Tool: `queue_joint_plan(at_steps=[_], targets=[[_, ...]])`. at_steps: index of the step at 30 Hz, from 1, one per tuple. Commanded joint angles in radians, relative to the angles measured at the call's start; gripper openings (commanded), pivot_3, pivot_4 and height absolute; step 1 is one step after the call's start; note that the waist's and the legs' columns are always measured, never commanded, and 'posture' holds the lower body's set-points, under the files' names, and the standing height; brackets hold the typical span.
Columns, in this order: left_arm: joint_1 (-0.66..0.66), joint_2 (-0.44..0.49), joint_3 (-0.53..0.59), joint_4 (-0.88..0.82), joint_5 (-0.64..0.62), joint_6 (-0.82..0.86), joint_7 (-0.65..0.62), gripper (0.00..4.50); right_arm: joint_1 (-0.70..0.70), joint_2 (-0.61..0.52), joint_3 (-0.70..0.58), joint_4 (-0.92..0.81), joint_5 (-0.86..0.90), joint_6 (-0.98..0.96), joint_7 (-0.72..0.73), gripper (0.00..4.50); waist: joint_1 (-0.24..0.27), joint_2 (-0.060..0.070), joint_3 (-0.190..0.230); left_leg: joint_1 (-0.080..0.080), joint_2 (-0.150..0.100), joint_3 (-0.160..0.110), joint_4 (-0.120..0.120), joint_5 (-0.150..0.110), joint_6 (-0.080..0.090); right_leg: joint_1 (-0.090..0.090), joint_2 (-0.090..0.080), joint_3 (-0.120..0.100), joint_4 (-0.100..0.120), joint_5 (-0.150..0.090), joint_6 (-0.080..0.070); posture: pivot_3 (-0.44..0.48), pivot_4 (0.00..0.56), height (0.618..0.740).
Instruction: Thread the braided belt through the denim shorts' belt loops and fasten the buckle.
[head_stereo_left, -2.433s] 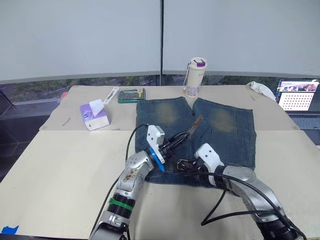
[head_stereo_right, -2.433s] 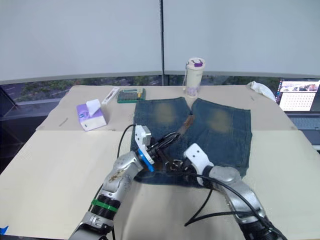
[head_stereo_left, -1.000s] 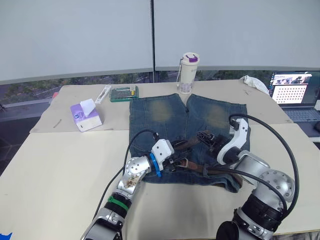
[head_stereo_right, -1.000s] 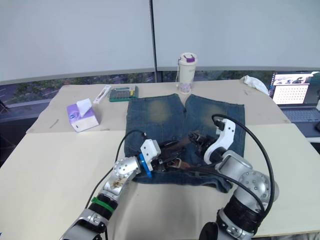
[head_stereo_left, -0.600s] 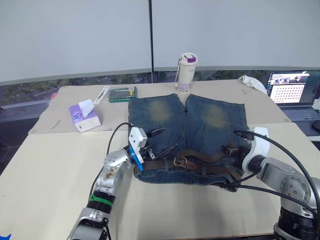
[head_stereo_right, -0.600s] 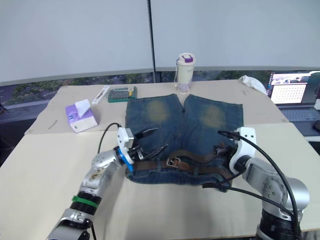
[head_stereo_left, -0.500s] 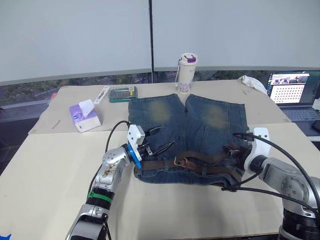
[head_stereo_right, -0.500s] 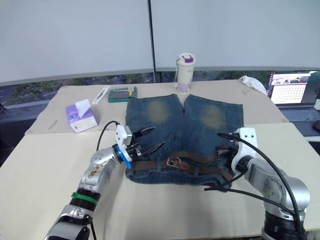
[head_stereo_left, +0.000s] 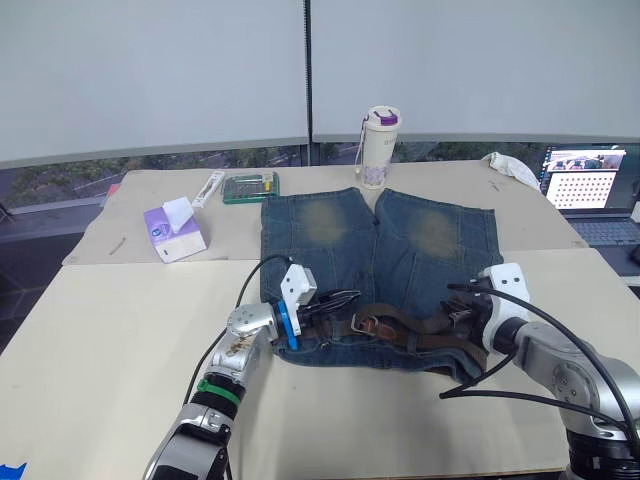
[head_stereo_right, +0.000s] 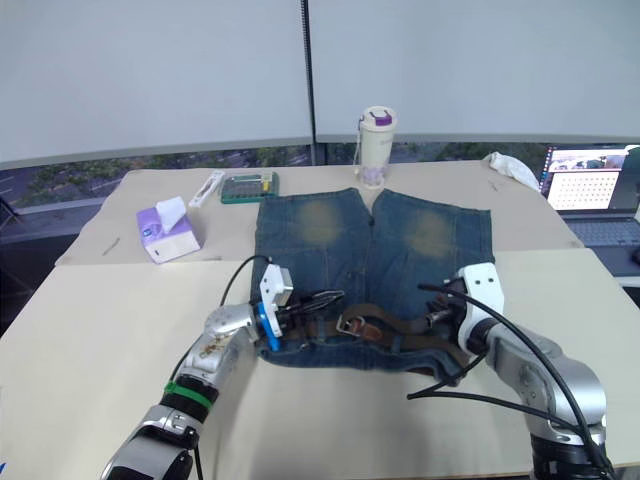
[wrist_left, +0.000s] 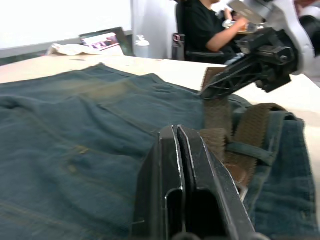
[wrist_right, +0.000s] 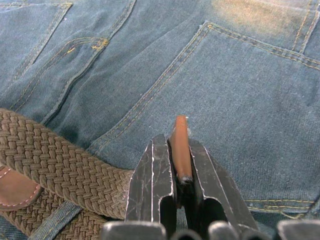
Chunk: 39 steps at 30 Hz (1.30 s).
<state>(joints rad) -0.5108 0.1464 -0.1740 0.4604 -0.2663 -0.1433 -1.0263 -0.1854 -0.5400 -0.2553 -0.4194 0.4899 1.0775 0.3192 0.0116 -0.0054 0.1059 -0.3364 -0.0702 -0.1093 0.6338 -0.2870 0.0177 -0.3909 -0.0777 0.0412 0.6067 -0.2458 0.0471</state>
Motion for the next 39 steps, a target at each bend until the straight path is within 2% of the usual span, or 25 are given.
queue_joint_plan(at_steps=[1,9,12,17,20,25,31,39], targets=[[-0.02,-0.002,-0.013,0.022,0.042,-0.03,0.008,0.05,-0.012,0.001,-0.012,-0.037,0.002,-0.026,-0.001,0.0,0.0,0.0,0.0,0.0,0.0,0.0,0.0,0.0,0.0,0.0,0.0,0.0,0.0,0.0,0.0,0.0,0.15,0.74],[-0.053,-0.016,-0.079,0.148,0.171,-0.031,0.059,0.05,-0.022,-0.003,-0.017,-0.048,0.01,-0.016,-0.004,0.0,0.004,-0.002,0.001,0.0,0.0,0.0,0.001,0.0,0.0,0.001,0.0,0.0,0.0,0.0,0.0,0.0,0.15,0.74],[-0.052,-0.021,-0.119,0.162,0.205,-0.004,0.039,0.05,-0.027,-0.008,-0.026,-0.061,0.017,-0.005,-0.006,0.0,0.003,-0.002,0.001,0.0,0.0,0.0,0.001,0.0,0.0,0.001,0.0,0.0,0.0,0.0,0.0,0.0,0.15,0.74],[-0.063,0.007,-0.189,0.182,0.273,0.058,0.003,0.05,-0.048,-0.027,-0.06,-0.071,0.021,0.01,-0.011,0.0,0.004,-0.002,0.001,0.001,0.0,0.0,0.001,0.0,0.0,0.002,0.0,-0.001,0.001,0.0,0.0,0.0,0.15,0.74],[-0.084,0.039,-0.242,0.206,0.342,0.012,-0.001,0.05,-0.066,-0.043,-0.084,-0.064,0.022,0.017,-0.008,0.0,0.006,-0.002,0.0,0.001,-0.001,0.0,0.002,0.0,0.001,0.003,-0.001,-0.001,0.001,0.0,0.0,0.0,0.15,0.74],[-0.111,0.065,-0.256,0.23,0.391,0.015,0.039,0.05,-0.101,-0.09,-0.129,-0.039,0.022,0.022,0.003,0.0,0.006,-0.002,-0.001,0.002,0.0,0.0,0.002,-0.001,0.001,0.003,0.0,-0.001,0.0,0.0,0.0,0.0,0.15,0.74],[-0.117,0.091,-0.239,0.218,0.397,0.027,0.062,0.05,-0.11,-0.126,-0.148,-0.017,0.016,0.024,0.011,0.0,0.005,-0.003,-0.001,0.002,0.0,0.0,0.002,-0.001,0.001,0.004,0.0,-0.001,0.001,0.0,0.0,0.0,0.15,0.74],[-0.073,0.046,-0.104,0.143,0.208,0.229,0.031,0.05,-0.106,-0.135,-0.125,-0.016,0.024,0.031,0.005,0.0,0.003,-0.001,-0.002,0.0,0.0,0.0,0.005,-0.001,0.003,0.003,-0.001,-0.001,0.002,-0.001,0.001,0.0,0.15,0.74]])
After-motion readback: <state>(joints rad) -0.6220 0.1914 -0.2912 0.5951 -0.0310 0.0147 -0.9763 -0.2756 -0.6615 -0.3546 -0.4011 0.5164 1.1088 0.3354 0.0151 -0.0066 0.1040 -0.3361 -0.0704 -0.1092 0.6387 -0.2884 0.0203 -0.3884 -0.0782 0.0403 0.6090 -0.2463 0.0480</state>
